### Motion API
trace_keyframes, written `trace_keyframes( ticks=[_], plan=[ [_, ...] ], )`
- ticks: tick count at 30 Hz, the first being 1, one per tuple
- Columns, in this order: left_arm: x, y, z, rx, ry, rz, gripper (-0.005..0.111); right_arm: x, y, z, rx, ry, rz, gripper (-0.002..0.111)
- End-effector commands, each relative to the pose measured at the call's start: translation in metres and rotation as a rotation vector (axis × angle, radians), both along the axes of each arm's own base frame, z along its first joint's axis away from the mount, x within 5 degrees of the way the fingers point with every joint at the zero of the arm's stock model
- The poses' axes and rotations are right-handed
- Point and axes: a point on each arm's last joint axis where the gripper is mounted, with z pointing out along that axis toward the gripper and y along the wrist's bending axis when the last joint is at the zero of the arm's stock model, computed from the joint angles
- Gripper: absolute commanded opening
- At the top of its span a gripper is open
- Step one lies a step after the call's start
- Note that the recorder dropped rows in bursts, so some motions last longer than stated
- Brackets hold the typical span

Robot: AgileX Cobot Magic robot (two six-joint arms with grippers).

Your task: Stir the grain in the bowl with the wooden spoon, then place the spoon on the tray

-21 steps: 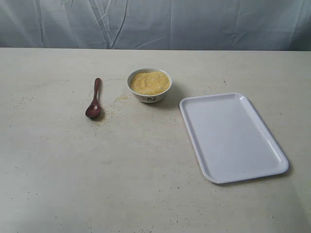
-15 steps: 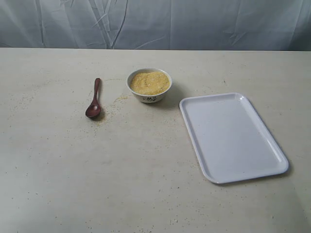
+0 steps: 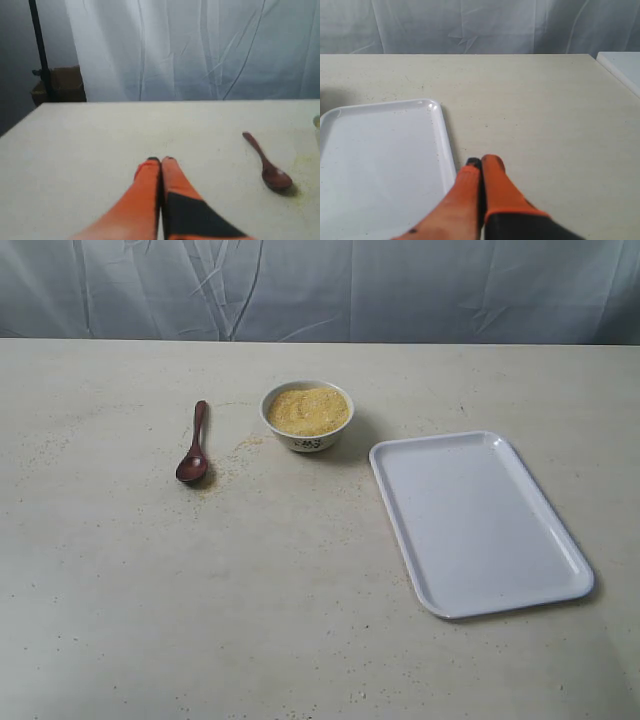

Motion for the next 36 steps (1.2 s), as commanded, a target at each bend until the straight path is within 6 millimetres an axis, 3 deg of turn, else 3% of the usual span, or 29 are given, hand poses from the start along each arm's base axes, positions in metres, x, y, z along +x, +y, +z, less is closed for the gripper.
trace_keyframes(
  ticks=[1,9,16,18,20,21,24,26,30,32,36],
  plan=[
    [-0.002,-0.001,0.025,-0.038,-0.287,-0.016,0.000,0.000,0.000,0.000,0.003,-0.014,0.001,-0.001],
    [-0.011,-0.003,0.050,-0.028,-0.585,-0.034,0.000,0.000,0.000,0.000,0.003,-0.014,0.001,-0.001],
    [-0.013,-0.002,0.054,-0.048,-0.629,-0.036,0.000,0.000,0.000,0.000,0.003,-0.014,0.001,-0.001],
    [-0.013,0.002,0.055,-0.171,-0.621,-0.008,0.000,0.000,0.000,0.000,0.003,-0.014,0.001,-0.001],
    [-0.015,0.005,0.078,-0.182,-0.583,0.018,0.000,0.000,0.000,0.000,0.003,-0.014,0.001,-0.001],
    [-0.011,0.003,0.098,-0.086,-0.490,0.020,0.000,0.000,0.000,0.000,0.003,-0.014,0.001,-0.001],
    [0.018,-0.003,0.138,-0.010,-0.212,-0.031,0.000,0.000,0.000,0.000,0.003,-0.014,0.001,-0.001],
    [0.050,-0.003,0.148,0.042,-0.012,-0.050,0.000,0.000,0.000,0.000,0.003,-0.014,0.001,-0.001],
    [0.105,-0.002,0.131,-0.041,0.172,-0.050,0.000,0.000,0.000,0.000,0.003,-0.014,0.001,-0.001],
    [0.116,-0.003,0.123,-0.114,0.223,-0.051,0.000,0.000,0.000,0.000,0.003,-0.014,0.001,-0.001],
    [0.143,-0.006,0.111,-0.095,0.460,-0.091,0.000,0.000,0.000,0.000,0.003,-0.014,0.001,-0.001]
  ],
)
